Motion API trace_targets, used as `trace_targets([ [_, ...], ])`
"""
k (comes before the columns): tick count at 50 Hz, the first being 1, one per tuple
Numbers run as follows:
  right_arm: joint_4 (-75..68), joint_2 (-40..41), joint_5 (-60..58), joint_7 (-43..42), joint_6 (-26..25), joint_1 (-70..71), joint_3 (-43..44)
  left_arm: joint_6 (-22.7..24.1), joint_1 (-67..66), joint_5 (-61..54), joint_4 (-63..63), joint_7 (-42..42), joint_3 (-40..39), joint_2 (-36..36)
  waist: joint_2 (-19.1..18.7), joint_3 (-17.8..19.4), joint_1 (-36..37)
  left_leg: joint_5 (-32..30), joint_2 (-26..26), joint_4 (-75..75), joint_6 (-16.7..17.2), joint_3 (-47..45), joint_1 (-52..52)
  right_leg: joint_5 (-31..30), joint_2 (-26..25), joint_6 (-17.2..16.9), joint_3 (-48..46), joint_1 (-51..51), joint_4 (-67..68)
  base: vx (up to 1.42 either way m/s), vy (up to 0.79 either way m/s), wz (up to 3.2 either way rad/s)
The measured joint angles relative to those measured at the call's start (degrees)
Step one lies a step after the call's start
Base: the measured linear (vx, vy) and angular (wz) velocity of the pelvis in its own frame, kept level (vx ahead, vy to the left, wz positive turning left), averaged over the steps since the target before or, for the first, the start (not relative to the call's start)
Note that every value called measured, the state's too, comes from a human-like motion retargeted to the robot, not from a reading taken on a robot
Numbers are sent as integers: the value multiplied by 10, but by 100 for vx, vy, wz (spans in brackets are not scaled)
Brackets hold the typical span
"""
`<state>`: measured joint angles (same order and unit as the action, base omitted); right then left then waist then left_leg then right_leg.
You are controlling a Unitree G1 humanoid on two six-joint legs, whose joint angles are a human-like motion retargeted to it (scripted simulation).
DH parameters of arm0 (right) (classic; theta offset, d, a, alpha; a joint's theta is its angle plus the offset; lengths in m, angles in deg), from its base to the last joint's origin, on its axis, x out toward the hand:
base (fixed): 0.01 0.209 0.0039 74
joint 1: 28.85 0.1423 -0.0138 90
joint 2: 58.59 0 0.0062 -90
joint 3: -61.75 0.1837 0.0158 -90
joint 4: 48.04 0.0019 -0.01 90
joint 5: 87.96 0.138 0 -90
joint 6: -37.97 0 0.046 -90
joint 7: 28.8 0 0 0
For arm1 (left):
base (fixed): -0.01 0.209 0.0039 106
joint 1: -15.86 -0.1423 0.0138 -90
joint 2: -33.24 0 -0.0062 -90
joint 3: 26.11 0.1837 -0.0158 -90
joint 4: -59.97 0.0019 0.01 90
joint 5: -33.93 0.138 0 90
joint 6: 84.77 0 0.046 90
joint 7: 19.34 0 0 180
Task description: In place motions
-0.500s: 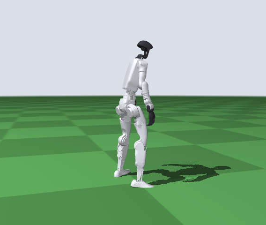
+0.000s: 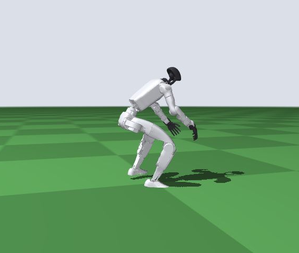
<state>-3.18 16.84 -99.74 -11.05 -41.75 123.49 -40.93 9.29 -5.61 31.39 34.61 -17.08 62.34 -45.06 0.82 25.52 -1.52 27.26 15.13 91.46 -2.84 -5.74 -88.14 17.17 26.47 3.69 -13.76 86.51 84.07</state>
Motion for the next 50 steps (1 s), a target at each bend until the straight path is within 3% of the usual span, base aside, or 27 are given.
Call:
trace_targets([
  [5,30,2,28,-25,24,-24,-19,1,-43,-10,-35,8,4,2,6,43,-3,53,11,143,-51,2,-18,57,-1,41,24,34,159,4,0,-21],
  [11,23,18,44,-62,58,-86,-28,6,-113,8,-36,14,6,3,6,43,5,100,31,261,-90,19,-18,101,-7,82,25,34,285,13,-2,-30],
  [17,-1,12,25,-77,65,-82,-2,46,-116,-24,-24,13,-28,-6,3,43,5,96,33,236,-97,14,-18,97,-11,77,27,34,266,9,-3,8],
  [20,-20,3,15,-65,60,-55,15,58,-95,-47,-15,23,-47,-2,0,36,1,72,29,161,-82,4,-14,70,-10,53,25,27,187,2,-5,33],
  [25,-29,-8,-22,-29,48,-83,39,45,-118,-39,3,36,-57,22,-24,4,0,25,26,-14,-27,18,56,12,-23,1,-19,-81,-12,6,-3,16],
  [33,-144,57,-154,-77,-22,-282,84,5,-317,40,93,44,-49,-13,-34,-13,-8,-72,20,-397,59,-24,368,-109,-78,-50,-88,-399,-409,17,0,7],
  [39,-333,95,-173,-95,-81,-457,114,-24,-492,111,203,30,-33,-94,-31,-61,-3,-176,-17,-702,106,-89,604,-199,-105,-89,-148,-625,-679,33,-3,27],
  [42,-417,113,-202,-92,-127,-545,130,-32,-581,103,281,8,-76,-141,-34,-86,-27,-211,-23,-813,137,-122,715,-237,-121,-105,-187,-740,-783,54,5,45],
  [45,-479,118,-227,-82,-175,-622,146,-38,-676,109,320,1,-152,-183,-30,-134,-44,-226,-48,-899,147,-185,800,-229,-141,-120,-241,-811,-835,54,13,7],
  [46,-492,116,-234,-75,-183,-648,159,-39,-708,105,320,3,-169,-192,-26,-159,-48,-219,-49,-901,151,-211,808,-222,-127,-117,-234,-803,-819,56,14,4],
  [47,-504,115,-242,-66,-192,-672,175,-40,-737,103,319,5,-184,-201,-23,-184,-48,-215,-54,-899,149,-201,804,-217,-116,-115,-213,-790,-804,49,11,14],
  [48,-512,115,-250,-53,-199,-694,200,-42,-761,103,315,8,-196,-207,-26,-210,-42,-217,-67,-891,137,-120,776,-213,-112,-113,-165,-763,-790,45,9,16],
  [50,-523,116,-244,-24,-222,-724,232,-41,-789,86,320,8,-205,-221,-31,-216,-41,-215,-67,-885,121,-111,782,-218,-103,-115,-196,-778,-787,36,6,-3],
])
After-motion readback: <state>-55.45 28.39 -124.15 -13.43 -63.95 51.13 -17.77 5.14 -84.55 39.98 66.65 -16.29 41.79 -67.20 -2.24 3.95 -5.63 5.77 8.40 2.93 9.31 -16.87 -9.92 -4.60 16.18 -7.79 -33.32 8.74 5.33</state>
